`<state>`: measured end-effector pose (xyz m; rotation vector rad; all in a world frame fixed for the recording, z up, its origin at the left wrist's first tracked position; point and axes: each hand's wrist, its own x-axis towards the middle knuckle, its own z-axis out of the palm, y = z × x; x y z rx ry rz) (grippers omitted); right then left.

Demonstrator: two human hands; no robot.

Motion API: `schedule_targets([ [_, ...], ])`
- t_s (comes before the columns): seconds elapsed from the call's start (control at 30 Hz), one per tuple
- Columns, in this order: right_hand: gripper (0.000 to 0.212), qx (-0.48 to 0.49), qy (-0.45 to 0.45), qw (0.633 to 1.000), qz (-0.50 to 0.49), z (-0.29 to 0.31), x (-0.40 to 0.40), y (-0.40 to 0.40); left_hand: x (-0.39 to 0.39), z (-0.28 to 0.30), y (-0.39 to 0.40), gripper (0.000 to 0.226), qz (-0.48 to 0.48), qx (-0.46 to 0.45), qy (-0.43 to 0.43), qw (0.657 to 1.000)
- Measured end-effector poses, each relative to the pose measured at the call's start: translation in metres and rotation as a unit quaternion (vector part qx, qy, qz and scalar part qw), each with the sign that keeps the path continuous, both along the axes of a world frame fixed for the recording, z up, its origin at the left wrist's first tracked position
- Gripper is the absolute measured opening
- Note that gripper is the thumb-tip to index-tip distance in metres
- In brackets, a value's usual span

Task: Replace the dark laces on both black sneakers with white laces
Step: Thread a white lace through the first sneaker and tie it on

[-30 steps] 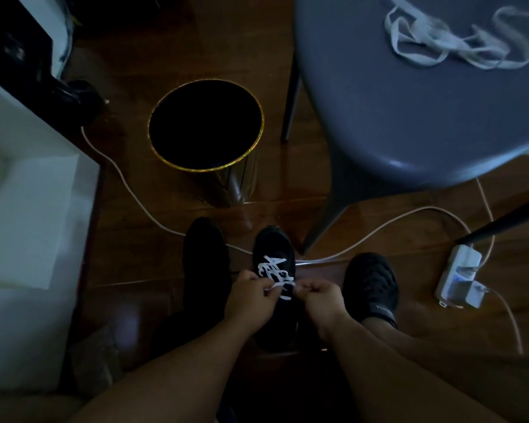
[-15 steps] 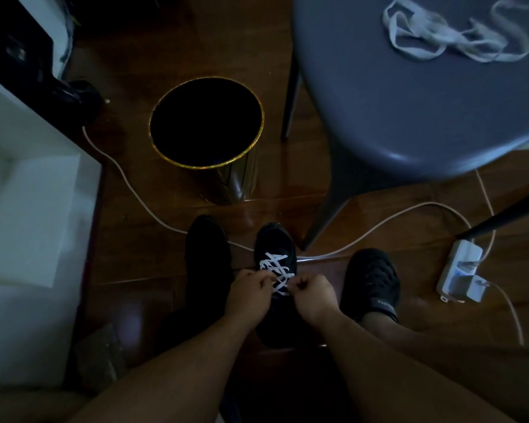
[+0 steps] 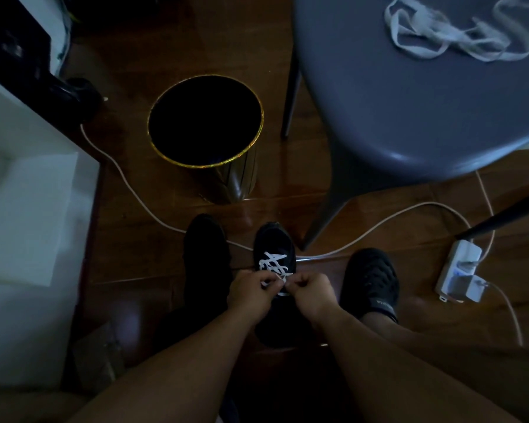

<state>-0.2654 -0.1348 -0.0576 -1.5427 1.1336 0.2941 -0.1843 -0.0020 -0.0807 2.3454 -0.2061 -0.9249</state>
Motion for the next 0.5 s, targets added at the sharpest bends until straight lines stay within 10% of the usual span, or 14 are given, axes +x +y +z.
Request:
schedule_targets([
  [0.5,0.009,0.094,-0.074,0.992,-0.045,0.014,0.002,-0.002,-0.001,0.047,-0.015,0.023,-0.079,0.128,-0.059,0.987],
])
